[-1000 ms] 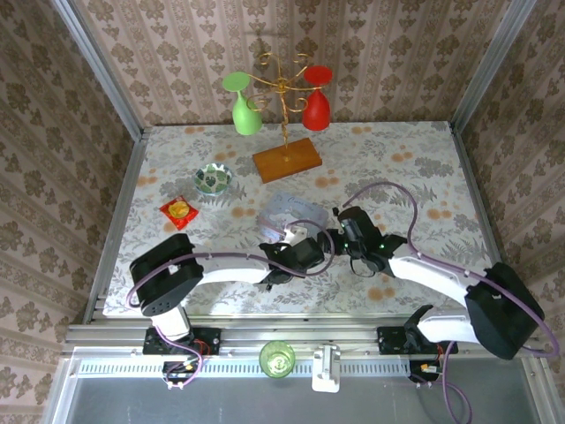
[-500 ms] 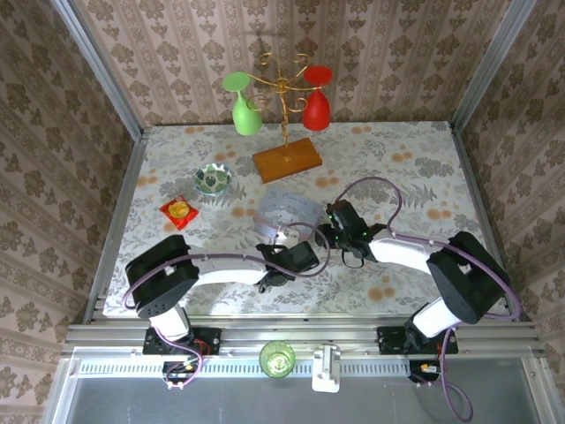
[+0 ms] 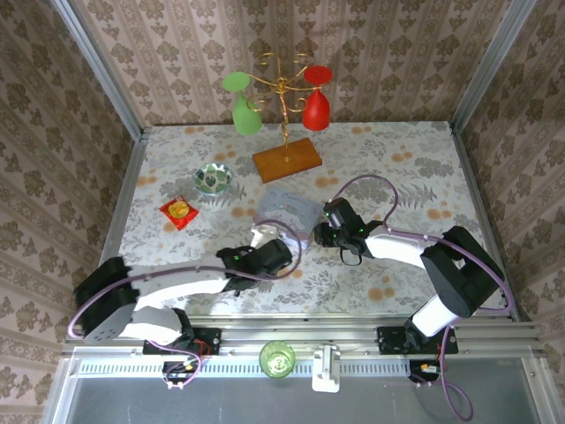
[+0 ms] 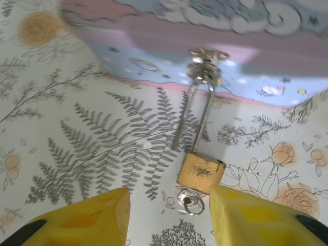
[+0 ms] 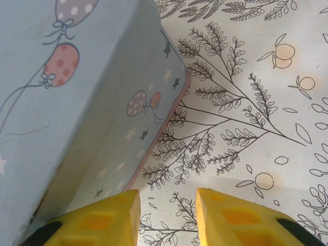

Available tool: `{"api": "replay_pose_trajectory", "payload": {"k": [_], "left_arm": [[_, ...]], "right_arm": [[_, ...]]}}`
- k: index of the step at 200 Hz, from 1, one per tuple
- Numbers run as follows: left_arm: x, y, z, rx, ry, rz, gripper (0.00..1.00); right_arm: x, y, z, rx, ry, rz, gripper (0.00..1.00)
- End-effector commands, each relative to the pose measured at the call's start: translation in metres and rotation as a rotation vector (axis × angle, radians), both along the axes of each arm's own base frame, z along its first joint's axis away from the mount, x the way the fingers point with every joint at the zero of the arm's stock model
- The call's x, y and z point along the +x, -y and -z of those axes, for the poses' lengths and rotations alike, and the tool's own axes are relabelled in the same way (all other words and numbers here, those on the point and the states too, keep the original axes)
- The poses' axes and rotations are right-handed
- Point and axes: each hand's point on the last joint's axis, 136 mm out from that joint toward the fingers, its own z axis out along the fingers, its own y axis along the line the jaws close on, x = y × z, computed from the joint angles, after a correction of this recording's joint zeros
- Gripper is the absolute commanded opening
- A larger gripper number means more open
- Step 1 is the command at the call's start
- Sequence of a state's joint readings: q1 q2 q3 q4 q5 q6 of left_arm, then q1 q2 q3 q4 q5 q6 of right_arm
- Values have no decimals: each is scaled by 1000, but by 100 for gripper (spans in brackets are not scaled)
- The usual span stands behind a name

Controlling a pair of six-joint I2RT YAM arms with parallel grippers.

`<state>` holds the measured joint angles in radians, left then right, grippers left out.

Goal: Unlock the padlock with the key

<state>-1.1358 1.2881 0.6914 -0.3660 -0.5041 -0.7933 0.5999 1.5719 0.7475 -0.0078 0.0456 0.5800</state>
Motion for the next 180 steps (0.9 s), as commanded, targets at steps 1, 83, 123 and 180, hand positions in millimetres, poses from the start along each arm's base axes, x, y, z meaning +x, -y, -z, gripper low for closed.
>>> {"api": "replay_pose_trajectory", "payload": {"k": [1,83,123,180], "left_arm": [[-12,-4,-10,-168,-30,-96,44],[-11,13,33,17,-88,-152,61],[8,13,51,-7,-94,-198,64],[6,19,65,61,-149,-191,64]], "right_arm": [[9,-3,-17,16,35,3,35],[8,-6,-18,46,36,9,36],[8,-9,-18,72,38,3,34],[6,-10,-14,79,26,-4,33]]}}
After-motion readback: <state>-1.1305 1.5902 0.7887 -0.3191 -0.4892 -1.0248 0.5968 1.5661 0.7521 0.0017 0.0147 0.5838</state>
